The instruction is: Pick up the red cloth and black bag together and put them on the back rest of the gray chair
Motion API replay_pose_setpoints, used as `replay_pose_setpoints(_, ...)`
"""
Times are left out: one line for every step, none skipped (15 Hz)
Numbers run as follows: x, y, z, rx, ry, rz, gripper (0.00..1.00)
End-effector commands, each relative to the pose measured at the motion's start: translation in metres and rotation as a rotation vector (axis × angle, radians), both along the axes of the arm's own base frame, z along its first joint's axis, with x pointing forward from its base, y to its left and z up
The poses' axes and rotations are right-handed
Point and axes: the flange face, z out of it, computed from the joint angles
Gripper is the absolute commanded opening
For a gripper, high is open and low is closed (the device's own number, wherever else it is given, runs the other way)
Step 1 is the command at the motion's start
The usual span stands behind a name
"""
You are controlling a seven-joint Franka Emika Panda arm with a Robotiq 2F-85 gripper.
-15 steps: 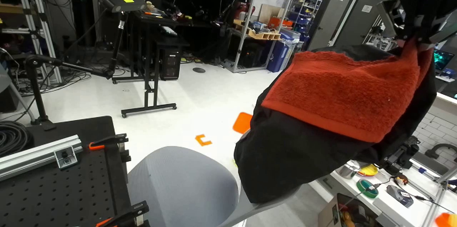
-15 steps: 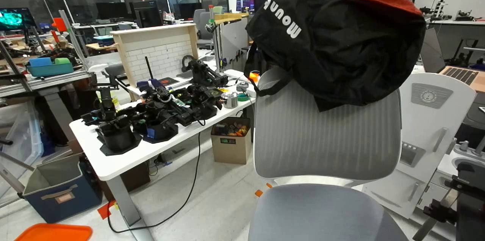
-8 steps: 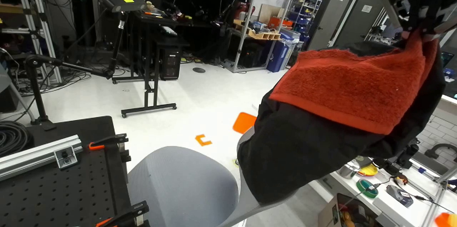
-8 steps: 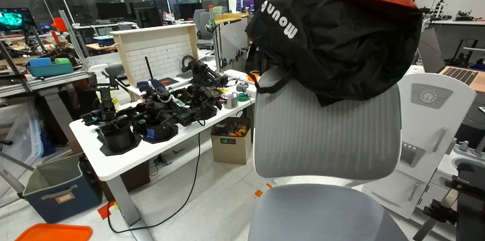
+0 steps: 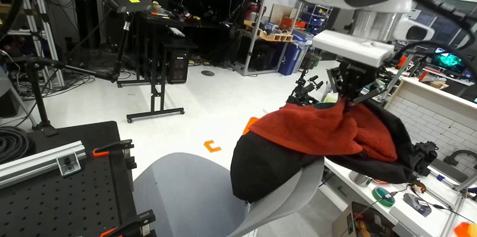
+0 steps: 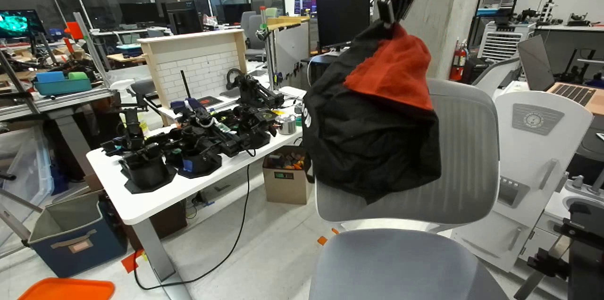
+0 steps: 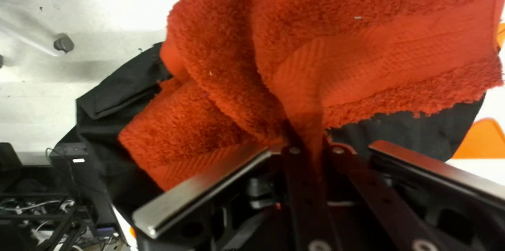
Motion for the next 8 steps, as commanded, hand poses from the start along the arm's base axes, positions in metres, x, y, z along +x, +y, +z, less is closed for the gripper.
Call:
replay_pose_setpoints(0.015,0.018,-0.050,-0.003,0.047,0.023,0.01)
replay_pose_setpoints(0.018,0.019,-0.065,0.002,0.060,0.029,0.01)
replay_pose_setpoints(0.019,0.021,-0.073,0.003,0.072,0.031,0.01)
replay_pose_setpoints(0.020,0.023,-0.078,0.002,0.082,0.033,0.01)
replay_pose_setpoints(0.020,0.022,-0.086,0.004,0.090,0.033,0.01)
replay_pose_setpoints(0.021,0.022,-0.089,0.004,0.095,0.033,0.01)
replay_pose_setpoints(0.021,0.022,-0.092,0.004,0.098,0.033,0.01)
replay_pose_setpoints(0.022,0.022,-0.094,0.002,0.102,0.034,0.01)
